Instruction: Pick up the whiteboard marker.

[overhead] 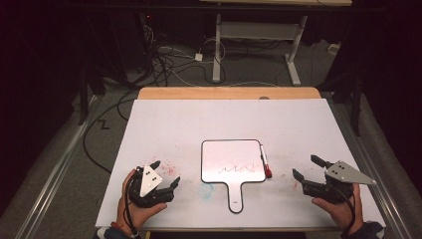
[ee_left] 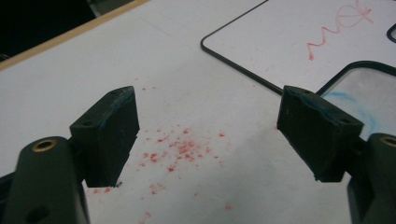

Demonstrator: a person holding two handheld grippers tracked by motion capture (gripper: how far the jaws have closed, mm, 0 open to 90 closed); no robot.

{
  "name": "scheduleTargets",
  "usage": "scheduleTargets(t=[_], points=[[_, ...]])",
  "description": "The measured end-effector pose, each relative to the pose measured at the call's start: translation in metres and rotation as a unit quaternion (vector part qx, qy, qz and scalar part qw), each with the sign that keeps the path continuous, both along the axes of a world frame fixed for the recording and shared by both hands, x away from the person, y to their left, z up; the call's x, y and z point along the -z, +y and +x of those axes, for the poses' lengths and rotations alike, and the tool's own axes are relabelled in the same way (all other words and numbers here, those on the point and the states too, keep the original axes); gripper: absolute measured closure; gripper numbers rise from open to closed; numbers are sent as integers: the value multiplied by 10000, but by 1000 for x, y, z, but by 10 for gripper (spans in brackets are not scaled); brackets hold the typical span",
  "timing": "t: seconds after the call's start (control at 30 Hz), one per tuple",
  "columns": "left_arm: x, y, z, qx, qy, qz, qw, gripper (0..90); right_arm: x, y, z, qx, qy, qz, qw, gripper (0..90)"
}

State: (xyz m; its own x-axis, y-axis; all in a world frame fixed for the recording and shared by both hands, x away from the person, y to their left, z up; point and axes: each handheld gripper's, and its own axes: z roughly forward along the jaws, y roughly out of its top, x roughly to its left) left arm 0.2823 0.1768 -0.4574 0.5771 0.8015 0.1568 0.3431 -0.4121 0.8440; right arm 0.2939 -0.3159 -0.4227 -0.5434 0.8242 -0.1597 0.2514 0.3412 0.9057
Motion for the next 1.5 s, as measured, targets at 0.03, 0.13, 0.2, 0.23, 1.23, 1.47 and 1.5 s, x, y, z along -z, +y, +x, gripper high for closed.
scheduleTargets(t=[0.03,0.13,0.2,0.23,1.23,1.47,1.5], points=[[2,0,2,33,41,16,10000,201,1,1,1,-46,50,-35,10000,240],[5,-2,5,111,129,131,9998,201,2,0,1,-75,124,16,9999,239],[6,-3,5,96,132,161,9997,201,3,0,3,-95,181,-27,9998,244],[7,-4,5,95,146,179,9997,201,3,0,3,-95,181,-27,9998,244],[15,-7,0,226,418,518,9975,209,32,72,137,-216,2643,-106,9641,554],[16,-9,-1,291,443,593,9968,211,38,77,140,-343,2778,-92,9600,744],[16,-9,0,311,391,638,9967,213,38,76,140,-380,2803,-61,9591,762]])
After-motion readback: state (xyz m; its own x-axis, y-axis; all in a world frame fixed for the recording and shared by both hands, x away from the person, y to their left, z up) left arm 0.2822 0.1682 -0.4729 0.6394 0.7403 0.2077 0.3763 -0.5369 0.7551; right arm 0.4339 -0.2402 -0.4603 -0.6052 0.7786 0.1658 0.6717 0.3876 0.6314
